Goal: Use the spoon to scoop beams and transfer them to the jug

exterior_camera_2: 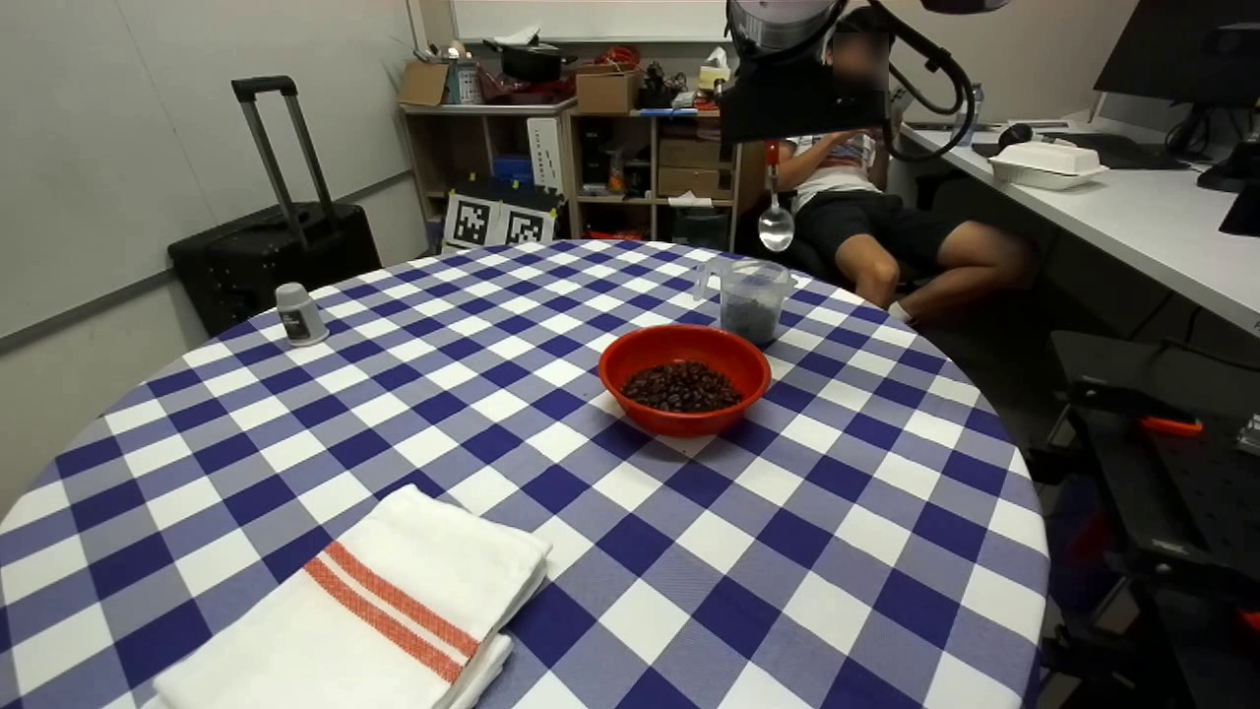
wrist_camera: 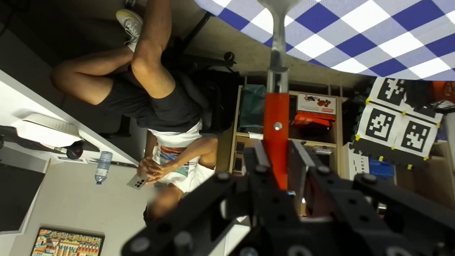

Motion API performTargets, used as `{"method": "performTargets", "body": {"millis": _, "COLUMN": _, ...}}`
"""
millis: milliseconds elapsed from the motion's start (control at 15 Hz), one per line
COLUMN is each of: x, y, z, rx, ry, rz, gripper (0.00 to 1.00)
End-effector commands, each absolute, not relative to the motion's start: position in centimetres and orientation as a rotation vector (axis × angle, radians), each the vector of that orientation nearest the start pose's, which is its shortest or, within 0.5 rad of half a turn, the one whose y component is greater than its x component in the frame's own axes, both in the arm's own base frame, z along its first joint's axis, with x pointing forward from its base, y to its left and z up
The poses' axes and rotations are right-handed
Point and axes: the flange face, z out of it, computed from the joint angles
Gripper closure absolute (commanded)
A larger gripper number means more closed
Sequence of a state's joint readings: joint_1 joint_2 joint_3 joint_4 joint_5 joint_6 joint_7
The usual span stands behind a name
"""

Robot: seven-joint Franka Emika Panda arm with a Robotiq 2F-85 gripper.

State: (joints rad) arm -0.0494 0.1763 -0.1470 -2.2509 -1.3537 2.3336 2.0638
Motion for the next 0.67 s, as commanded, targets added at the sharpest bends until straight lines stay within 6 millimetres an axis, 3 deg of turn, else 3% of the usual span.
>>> {"method": "performTargets", "body": {"millis": 0, "x": 51.5, "y": -11.2, "z": 29.5, "rx": 2.042, "ry": -1.378, "rz": 0.774, "gripper": 0.91}}
{"method": "performTargets", "body": {"millis": 200, "x": 51.6, "y": -11.7, "z": 29.6, "rx": 2.087, "ry": -1.435, "rz": 0.616, "gripper": 0.91}}
{"method": "performTargets", "body": {"millis": 600, "x": 49.9, "y": -15.2, "z": 29.5, "rx": 2.065, "ry": -1.652, "rz": 0.358, "gripper": 0.91}}
